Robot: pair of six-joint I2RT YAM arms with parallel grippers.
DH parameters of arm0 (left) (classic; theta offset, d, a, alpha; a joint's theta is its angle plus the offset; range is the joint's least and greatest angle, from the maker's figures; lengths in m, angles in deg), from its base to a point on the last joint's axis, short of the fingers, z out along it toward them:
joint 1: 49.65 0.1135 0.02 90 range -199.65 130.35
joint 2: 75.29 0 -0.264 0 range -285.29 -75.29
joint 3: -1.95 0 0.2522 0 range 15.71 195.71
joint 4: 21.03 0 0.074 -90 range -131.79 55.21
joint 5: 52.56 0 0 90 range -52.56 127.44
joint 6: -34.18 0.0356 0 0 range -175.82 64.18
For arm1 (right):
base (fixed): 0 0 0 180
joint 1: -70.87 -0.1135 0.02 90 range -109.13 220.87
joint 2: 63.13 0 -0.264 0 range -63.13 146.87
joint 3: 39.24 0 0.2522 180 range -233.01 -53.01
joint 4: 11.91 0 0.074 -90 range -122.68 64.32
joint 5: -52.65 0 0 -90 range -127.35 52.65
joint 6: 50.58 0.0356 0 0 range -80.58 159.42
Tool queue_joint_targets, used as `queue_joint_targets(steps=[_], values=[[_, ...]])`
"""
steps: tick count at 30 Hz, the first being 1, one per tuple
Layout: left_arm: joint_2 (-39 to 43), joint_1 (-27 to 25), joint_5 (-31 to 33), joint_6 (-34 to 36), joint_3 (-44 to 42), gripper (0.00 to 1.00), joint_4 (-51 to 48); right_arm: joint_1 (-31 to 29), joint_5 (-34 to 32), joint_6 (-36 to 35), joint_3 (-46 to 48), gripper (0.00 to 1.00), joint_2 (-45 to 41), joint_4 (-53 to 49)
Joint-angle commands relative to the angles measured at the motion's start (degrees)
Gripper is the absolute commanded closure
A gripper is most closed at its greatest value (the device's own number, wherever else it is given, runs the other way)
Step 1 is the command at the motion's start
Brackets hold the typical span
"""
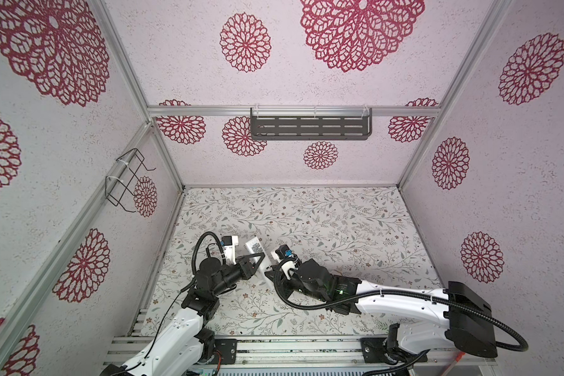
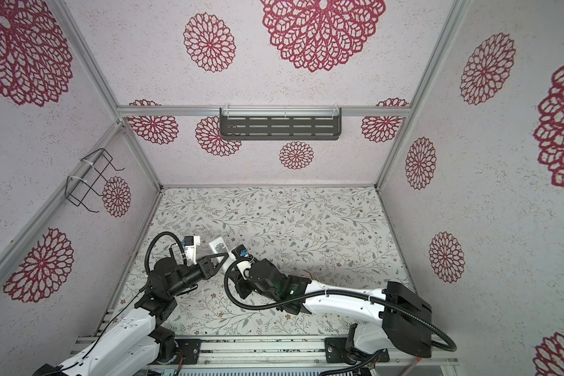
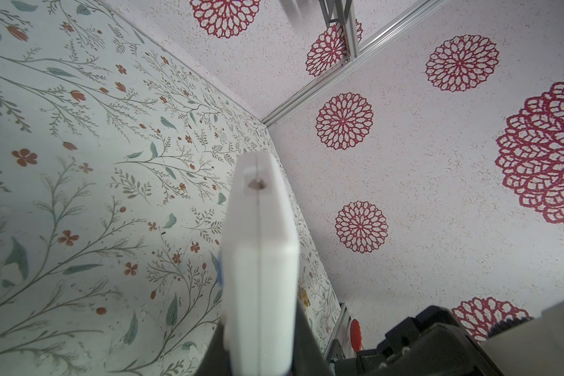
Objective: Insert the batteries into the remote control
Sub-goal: 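Lower the cover onto the compartment and slide it closed with the right gripper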
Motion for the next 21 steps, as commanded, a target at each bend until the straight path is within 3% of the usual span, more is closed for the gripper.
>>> queue_joint_targets(steps=[1,21], values=[[0.93,-0.4,0.22,-0.33,-0.53,1.0,2.24,-0.32,-2.55,0.48,-1.97,0.87,-0.03,1.92],[1.36,-0.43,-0.47,-0.77,-0.82,1.0,2.72,-0.21,-4.61,-1.64,-2.25,0.87,1.76,0.95]])
